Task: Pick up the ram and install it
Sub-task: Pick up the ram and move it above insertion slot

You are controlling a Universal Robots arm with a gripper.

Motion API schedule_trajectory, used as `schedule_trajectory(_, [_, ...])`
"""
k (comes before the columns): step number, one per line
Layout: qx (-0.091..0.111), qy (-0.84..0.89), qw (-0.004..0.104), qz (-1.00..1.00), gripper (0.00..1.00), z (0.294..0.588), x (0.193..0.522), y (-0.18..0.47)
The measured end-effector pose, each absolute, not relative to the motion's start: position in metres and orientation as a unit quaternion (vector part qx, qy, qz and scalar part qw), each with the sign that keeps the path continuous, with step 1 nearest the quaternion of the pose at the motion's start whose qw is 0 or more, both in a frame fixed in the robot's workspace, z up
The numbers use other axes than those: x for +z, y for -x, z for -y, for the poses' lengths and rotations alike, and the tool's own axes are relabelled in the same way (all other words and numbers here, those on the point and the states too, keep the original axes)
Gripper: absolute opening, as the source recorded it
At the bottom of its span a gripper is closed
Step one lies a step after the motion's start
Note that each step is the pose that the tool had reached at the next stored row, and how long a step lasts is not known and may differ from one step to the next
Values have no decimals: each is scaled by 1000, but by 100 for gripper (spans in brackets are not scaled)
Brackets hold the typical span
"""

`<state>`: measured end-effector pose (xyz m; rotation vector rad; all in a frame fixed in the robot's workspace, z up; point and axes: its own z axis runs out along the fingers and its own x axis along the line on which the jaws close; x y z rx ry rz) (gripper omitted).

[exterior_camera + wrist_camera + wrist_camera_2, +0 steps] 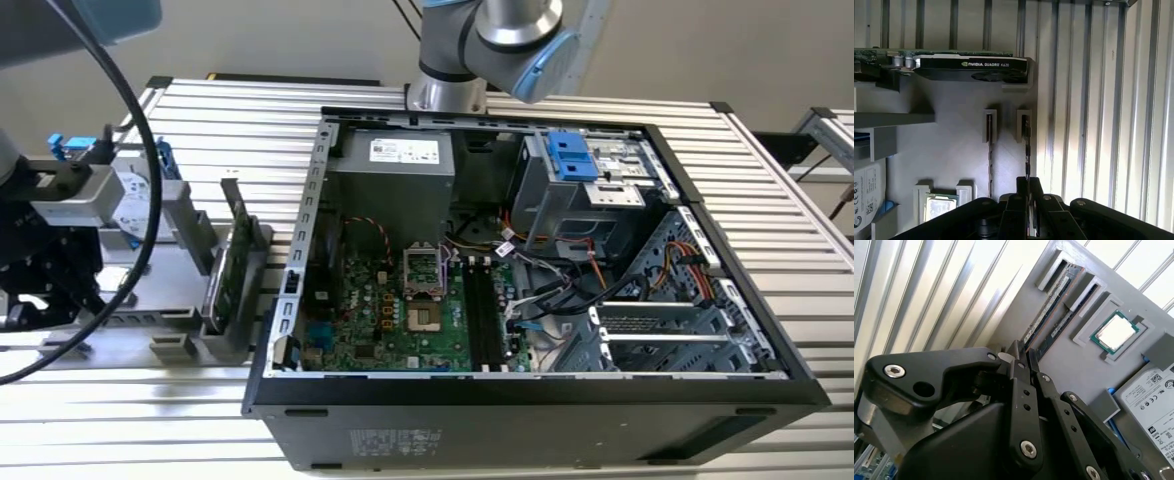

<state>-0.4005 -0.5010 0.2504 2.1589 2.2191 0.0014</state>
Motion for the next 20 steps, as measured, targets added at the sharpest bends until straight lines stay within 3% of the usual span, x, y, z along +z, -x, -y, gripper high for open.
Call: schedule_trajectory(20, [0,-697,23,-717,0,501,258,401])
